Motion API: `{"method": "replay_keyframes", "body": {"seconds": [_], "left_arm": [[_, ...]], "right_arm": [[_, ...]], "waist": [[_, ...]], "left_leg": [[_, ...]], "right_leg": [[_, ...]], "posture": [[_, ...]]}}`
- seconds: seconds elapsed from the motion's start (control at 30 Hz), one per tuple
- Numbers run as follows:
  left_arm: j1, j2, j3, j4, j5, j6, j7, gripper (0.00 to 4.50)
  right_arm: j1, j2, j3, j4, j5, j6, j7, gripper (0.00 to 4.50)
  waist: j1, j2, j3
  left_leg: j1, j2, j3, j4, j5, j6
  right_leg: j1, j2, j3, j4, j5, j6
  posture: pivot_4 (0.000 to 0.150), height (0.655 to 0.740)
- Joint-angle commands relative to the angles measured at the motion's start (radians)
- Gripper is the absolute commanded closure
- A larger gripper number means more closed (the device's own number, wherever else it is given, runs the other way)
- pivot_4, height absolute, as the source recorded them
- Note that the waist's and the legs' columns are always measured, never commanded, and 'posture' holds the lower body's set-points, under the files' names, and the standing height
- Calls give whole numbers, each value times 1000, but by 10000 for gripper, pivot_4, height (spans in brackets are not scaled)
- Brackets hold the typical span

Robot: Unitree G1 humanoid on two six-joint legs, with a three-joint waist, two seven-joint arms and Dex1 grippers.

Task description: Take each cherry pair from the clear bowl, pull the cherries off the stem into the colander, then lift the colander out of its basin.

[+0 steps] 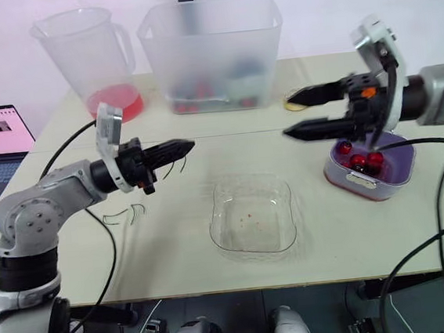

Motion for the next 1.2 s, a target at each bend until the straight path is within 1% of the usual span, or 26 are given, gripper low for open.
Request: {"method": "replay_keyframes", "body": {"seconds": [0.03,0.07,0.13,0.2,0.23,0.3,0.4,0.5,0.6,0.7,0.83,0.93,1.03,1.2], "left_arm": [[80,51,138,-59,-89,37,30,45000],[120,61,175,-61,-114,45,35,45000],[245,86,247,-67,-107,38,42,45000],[334,86,314,-47,-125,44,75,45000],[359,84,335,-35,-140,49,89,45000],[411,81,346,11,-123,78,149,45000],[410,40,377,96,-146,106,259,45000],[413,21,380,192,-115,129,328,45000],[411,25,376,287,-73,119,344,45000],[394,37,388,321,-69,119,338,35614],[366,61,421,344,-89,133,324,15822],[336,99,493,396,-123,143,310,530],[316,155,543,429,-126,141,286,195],[255,225,589,417,-195,189,244,195]], "right_arm": [[-24,38,0,-52,85,37,-16,456],[-28,51,15,-58,84,33,-23,456],[-38,74,48,-50,65,12,-27,456],[-46,89,69,-37,54,-6,-23,456],[-48,94,75,-34,52,-11,-22,456],[-63,115,84,-19,46,-20,-39,456],[-93,162,83,11,30,-33,-105,456],[-88,162,74,-24,59,-14,-106,456],[-86,152,62,-49,77,6,-123,456],[-70,123,63,-84,78,19,-132,0],[-45,93,85,-109,62,17,-137,0],[-37,88,95,-103,55,12,-139,0],[-29,79,107,-94,42,3,-128,0],[-27,65,117,-82,29,-7,-109,0]], "waist": [[1,0,0],[-1,0,0],[-3,0,0],[-4,0,0],[-2,0,0],[3,0,0],[4,-1,0],[2,-1,0],[-2,-1,0],[-2,-1,-1],[-1,-1,-1],[-2,-1,-1],[-2,-1,-1],[1,-1,-1]], "left_leg": [[0,0,0,0,0,0],[0,0,0,0,0,0],[0,0,0,-1,0,0],[0,0,0,-1,0,0],[0,0,0,-1,0,0],[0,0,0,-1,0,0],[0,-1,-1,0,0,0],[-1,-1,-1,0,0,0],[-1,-1,0,-1,0,0],[-1,0,0,-1,0,0],[0,-1,1,-1,0,0],[0,0,1,-1,0,0],[-1,0,1,-2,0,0],[-1,0,1,-2,0,0]], "right_leg": [[0,0,0,0,0,0],[0,0,0,0,0,0],[0,-1,1,0,0,0],[-1,-1,1,0,0,0],[-1,-1,1,0,0,0],[-1,-1,0,0,0,0],[0,-2,0,0,0,0],[0,-2,0,0,0,0],[-1,-1,0,0,0,0],[-2,-1,0,1,0,0],[-2,-2,0,1,0,0],[-2,-2,1,1,0,0],[-3,-2,1,1,0,0],[-3,-3,1,1,0,0]], "posture": [[1500,6886],[1500,6886],[1500,6886],[1500,6886],[1500,6886],[1500,6886],[1500,6886],[1500,6886],[1500,6886],[1500,6886],[1500,6886],[1500,6886],[1500,6886],[1500,6886]]}}
